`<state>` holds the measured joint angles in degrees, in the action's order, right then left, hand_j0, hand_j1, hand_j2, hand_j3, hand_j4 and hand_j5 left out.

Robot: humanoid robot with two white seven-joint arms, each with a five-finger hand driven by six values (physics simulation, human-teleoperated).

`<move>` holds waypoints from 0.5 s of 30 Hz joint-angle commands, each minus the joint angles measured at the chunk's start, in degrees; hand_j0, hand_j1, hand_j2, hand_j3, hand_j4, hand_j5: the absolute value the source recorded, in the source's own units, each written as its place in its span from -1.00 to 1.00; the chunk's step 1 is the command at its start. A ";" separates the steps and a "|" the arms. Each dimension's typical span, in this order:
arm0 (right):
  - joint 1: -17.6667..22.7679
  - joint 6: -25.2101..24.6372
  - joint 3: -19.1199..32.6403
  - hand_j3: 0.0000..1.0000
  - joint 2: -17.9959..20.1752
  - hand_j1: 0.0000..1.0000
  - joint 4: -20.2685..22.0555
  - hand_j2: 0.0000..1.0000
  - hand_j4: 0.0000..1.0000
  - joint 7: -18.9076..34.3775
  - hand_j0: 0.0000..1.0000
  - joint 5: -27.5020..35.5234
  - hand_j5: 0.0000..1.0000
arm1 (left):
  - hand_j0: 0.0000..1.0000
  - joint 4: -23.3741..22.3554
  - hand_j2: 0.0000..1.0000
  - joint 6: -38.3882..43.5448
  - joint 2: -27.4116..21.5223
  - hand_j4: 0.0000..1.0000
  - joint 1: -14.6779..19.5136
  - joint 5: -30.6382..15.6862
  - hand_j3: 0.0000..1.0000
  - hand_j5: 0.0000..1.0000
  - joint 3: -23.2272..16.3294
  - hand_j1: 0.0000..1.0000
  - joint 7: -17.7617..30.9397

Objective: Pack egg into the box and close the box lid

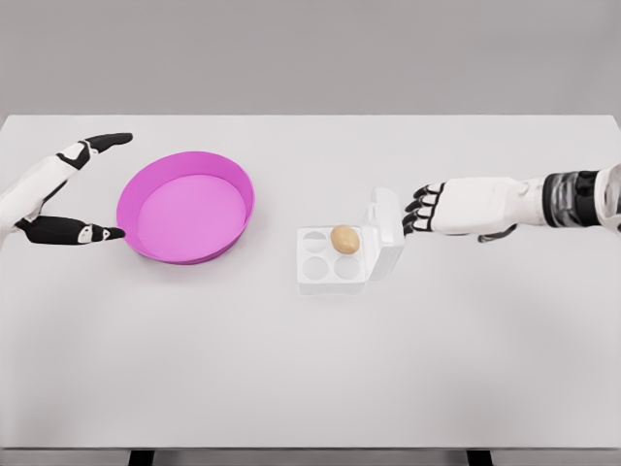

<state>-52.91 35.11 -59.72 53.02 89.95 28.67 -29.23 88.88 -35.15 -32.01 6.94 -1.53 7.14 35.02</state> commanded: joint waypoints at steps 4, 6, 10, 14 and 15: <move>-0.35 -0.11 0.04 0.93 -0.28 0.93 0.84 0.93 0.93 0.07 0.93 0.22 0.93 | 1.00 -0.28 1.00 0.15 -0.24 1.00 0.09 -0.49 1.00 1.00 -0.02 1.00 -0.02; -0.79 -0.11 0.04 0.93 -0.28 0.93 1.37 0.93 0.93 0.07 0.93 0.22 0.93 | 1.00 -0.37 1.00 0.15 -0.24 1.00 0.09 -0.49 1.00 1.00 -0.02 1.00 -0.02; -0.97 -0.11 0.13 0.93 -0.28 0.93 1.72 0.93 0.93 0.07 0.93 0.22 0.93 | 1.00 -0.37 1.00 0.15 -0.24 1.00 0.09 -0.40 1.00 1.00 -0.02 1.00 -0.02; -1.41 -0.11 0.13 0.91 -0.28 0.91 3.30 0.91 0.91 0.16 0.91 0.13 0.91 | 1.00 -0.37 1.00 0.15 -0.24 1.00 0.18 -0.40 1.00 1.00 -0.02 1.00 -0.02; -1.49 -0.11 0.13 0.90 -0.28 0.90 3.30 0.90 0.90 0.16 0.90 0.22 0.90 | 1.00 -0.37 1.00 0.15 -0.24 1.00 0.18 -0.49 1.00 1.00 -0.02 1.00 -0.02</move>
<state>-54.58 35.10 -59.63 52.70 92.72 28.82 -29.26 88.49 -35.15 -32.21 7.12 -1.53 7.13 35.02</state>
